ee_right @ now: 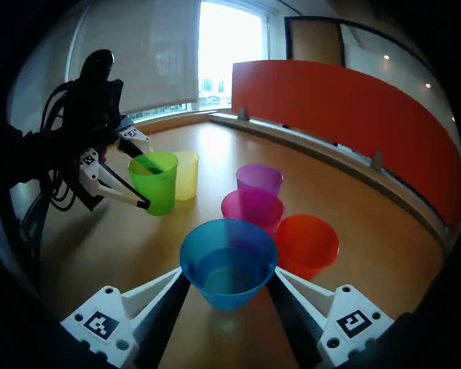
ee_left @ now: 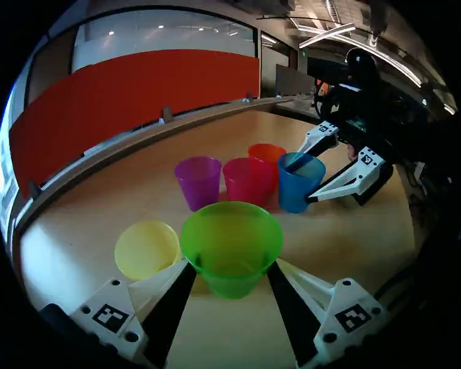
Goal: Pour water
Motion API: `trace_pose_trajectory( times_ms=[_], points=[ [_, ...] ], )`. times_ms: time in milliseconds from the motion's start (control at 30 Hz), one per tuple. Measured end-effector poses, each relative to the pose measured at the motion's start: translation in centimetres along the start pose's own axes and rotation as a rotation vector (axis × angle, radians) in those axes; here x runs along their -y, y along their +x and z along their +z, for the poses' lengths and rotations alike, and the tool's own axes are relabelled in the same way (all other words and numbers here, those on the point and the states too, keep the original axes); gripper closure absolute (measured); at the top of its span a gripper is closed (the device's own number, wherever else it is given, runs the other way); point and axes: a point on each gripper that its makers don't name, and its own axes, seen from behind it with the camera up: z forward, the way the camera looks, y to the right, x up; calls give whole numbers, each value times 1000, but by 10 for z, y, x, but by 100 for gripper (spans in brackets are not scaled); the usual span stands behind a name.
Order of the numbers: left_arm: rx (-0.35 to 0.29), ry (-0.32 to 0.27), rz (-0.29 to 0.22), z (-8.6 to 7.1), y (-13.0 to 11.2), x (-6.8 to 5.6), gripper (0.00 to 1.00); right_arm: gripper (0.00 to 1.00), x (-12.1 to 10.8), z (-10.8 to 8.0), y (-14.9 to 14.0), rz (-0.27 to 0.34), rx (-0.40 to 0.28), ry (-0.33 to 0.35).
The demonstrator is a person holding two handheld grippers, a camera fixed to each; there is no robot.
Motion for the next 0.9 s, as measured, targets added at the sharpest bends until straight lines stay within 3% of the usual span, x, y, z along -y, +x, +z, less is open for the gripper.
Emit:
trace_pose_trajectory(
  times_ms=[900],
  points=[
    [-183, 93, -7, -48, 61, 3, 22, 14, 0, -55, 74, -31, -175, -59]
  ],
)
